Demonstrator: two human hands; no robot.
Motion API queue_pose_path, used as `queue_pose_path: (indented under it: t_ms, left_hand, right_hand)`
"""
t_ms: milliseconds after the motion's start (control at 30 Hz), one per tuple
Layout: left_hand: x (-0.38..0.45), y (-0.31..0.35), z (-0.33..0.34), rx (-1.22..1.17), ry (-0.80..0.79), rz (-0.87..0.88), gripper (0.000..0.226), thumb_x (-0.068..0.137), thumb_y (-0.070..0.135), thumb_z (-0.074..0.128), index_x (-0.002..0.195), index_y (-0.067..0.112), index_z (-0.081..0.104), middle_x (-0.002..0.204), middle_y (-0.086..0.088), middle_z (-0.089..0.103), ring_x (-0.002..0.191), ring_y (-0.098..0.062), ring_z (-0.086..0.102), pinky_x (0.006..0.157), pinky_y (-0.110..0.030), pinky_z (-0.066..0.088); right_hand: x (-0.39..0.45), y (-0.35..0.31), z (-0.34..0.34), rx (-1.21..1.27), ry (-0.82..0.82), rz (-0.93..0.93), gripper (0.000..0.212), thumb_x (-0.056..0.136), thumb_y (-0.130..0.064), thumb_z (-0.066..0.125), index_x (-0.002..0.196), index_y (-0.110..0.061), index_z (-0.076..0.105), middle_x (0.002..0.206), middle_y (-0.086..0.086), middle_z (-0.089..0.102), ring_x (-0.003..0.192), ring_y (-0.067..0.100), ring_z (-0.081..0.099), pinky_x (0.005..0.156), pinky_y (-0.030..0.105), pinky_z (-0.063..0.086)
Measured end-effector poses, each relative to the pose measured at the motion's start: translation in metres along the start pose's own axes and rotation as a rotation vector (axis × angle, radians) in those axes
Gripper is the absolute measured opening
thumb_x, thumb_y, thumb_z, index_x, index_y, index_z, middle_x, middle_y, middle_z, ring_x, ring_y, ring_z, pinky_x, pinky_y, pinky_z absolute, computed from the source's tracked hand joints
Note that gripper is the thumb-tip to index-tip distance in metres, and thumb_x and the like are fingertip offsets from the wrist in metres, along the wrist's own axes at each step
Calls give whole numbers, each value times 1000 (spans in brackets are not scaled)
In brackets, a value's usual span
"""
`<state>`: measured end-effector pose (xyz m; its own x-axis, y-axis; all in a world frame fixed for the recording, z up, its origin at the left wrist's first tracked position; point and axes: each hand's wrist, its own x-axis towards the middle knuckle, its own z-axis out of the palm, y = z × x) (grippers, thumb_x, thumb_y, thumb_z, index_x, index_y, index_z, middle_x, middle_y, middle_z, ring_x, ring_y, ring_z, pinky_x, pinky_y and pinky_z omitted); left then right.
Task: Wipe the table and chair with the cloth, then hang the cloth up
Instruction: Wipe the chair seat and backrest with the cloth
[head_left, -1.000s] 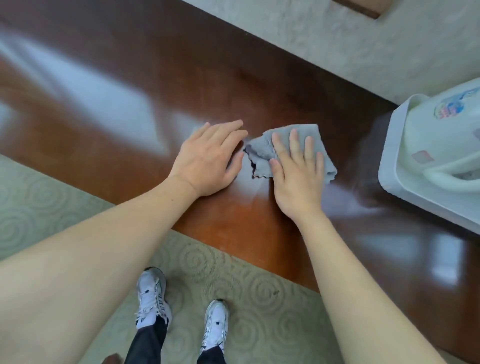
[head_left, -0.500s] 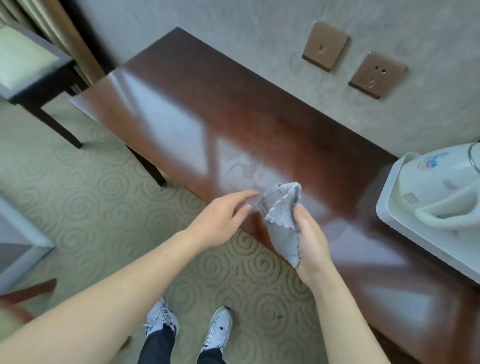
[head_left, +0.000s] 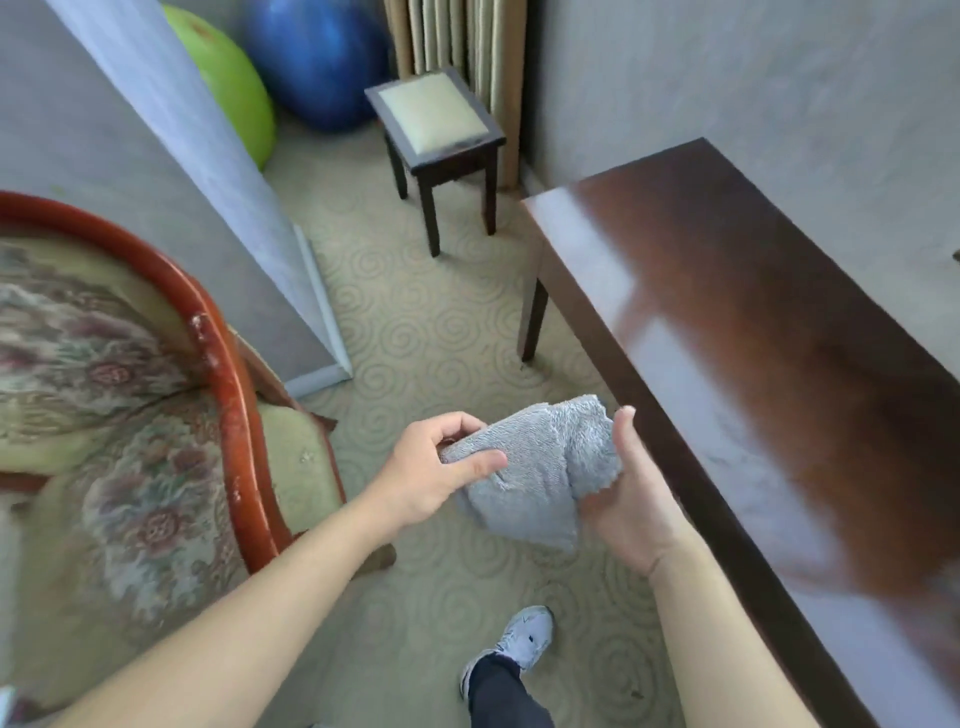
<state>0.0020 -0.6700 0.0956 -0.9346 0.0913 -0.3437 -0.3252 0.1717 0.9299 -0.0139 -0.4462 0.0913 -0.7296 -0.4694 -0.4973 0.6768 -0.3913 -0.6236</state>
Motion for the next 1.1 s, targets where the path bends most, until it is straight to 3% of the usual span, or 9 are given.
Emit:
queue_pose_path:
  t_ms: [100,233,433,600,733,867,933,1033,1100]
  left_hand:
    - [-57,-19,-59,-119,58,-33,20,82,7,81,95,21,74,87,7,75,79,-6,66,75,-18,52]
    - [-140,-55,-138,-257,191,-53,30,90,-5,67,111,16,68,101,0,77,92,-8,70,87,-23,56]
    - [-256,-117,-248,-396,470,-39,16,97,6,62,107,18,66,85,7,75,82,-2,65,77,-17,50]
    - [-302,-159,-312,-425,563,-20,9,90,32,64,96,32,71,86,7,68,83,-4,60,79,-20,47]
    - [-308,-195,-346,-380,631,-65,13,91,35,63,101,30,70,93,10,71,89,-2,62,85,-20,47]
    - [-294,-235,-364,-309,675,-173,13,102,28,55,102,27,68,94,10,70,90,-8,62,85,-29,49]
    - [-284,-255,-372,-333,685,-261,15,104,28,51,103,24,66,97,3,71,93,-17,66,84,-42,54]
    - [-270,-293,-387,-261,682,-359,18,104,33,48,104,26,65,106,1,74,96,-14,71,91,-45,55]
    - [-259,-321,-397,-163,680,-429,16,103,36,50,104,31,64,110,6,72,105,-13,68,99,-41,51]
  right_hand:
    - [11,32,59,-298,-42,-29,33,95,-34,64,120,-13,70,124,16,69,113,30,67,83,34,56]
    - [20,99,145,-375,-64,-33,23,94,-16,62,112,-6,72,117,20,71,108,32,69,79,33,58]
    - [25,218,269,-383,-211,107,47,86,-33,75,116,2,65,118,27,63,100,40,62,85,48,50]
    - [43,295,342,-485,-284,264,69,77,-48,82,128,-7,64,117,21,67,94,27,67,76,35,54]
    - [67,331,369,-519,-132,299,68,69,-45,88,91,17,67,86,46,58,78,31,56,78,56,55]
    - [101,348,371,-530,-67,262,72,77,-46,81,72,20,54,61,32,40,65,25,47,71,41,56]
    - [124,354,365,-548,-63,253,49,84,-44,73,60,-2,64,57,17,57,56,21,56,60,30,52]
    - [168,364,344,-491,17,215,35,97,-32,60,105,0,74,107,21,74,101,31,71,84,36,59]
    - [199,371,328,-502,151,157,55,99,-30,58,114,22,52,106,36,64,96,48,64,94,48,51]
